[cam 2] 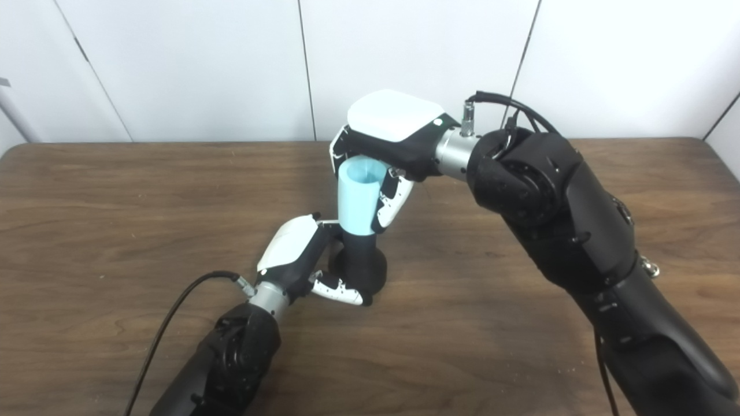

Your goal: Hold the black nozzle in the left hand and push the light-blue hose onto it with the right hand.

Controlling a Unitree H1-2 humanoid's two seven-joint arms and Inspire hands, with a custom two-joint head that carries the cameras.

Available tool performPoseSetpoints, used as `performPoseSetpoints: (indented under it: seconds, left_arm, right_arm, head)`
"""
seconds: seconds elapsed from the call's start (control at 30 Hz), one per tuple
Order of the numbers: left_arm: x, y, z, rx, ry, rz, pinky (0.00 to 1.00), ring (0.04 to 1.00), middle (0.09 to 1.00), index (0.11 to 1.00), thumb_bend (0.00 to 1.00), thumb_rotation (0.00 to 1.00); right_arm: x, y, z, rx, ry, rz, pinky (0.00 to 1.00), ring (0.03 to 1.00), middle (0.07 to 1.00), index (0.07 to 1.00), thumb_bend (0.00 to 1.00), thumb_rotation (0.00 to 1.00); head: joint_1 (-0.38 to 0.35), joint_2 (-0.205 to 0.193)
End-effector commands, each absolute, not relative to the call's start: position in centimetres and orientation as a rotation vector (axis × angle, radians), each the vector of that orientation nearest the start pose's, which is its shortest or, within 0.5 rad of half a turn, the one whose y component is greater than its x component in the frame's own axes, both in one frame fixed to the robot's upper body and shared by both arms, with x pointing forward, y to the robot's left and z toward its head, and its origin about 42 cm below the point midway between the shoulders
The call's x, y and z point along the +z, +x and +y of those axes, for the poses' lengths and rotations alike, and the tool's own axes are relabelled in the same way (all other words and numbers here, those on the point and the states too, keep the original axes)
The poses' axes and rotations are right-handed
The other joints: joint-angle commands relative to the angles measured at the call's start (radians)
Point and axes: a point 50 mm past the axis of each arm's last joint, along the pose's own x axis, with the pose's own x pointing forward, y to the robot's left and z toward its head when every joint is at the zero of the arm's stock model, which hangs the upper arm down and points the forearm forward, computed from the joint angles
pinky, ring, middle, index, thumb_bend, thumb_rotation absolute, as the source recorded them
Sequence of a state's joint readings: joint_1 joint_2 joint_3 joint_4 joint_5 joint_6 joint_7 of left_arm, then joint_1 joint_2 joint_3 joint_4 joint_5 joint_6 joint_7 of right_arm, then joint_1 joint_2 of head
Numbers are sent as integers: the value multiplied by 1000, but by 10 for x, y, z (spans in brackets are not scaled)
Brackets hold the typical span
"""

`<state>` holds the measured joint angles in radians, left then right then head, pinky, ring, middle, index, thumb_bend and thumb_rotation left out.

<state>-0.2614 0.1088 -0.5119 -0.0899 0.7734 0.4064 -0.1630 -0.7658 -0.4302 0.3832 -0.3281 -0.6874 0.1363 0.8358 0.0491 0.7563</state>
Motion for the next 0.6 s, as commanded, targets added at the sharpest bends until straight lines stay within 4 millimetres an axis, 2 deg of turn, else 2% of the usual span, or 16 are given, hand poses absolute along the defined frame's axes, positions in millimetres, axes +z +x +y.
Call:
performPoseSetpoints:
  seconds: [0.0, 0.47, 0.57]
  left_arm:
    - [106, 305, 105, -516, 1006, 166, 1000, 837, 677, 484, 519, 44]
    - [106, 301, 107, -515, 1006, 166, 1000, 810, 649, 483, 519, 44]
    - [104, 301, 107, -514, 1007, 169, 1000, 798, 637, 483, 519, 44]
  right_arm:
    - [380, 382, -152, 688, -1467, -567, 301, 425, 498, 487, 499, 0]
    - [367, 385, -147, 669, -1531, -558, 324, 413, 486, 448, 501, 0]
    - [366, 383, -145, 656, -1549, -581, 324, 417, 489, 468, 501, 0]
  head:
    - [-2, 2]
    - [17, -1]
    - [29, -5]
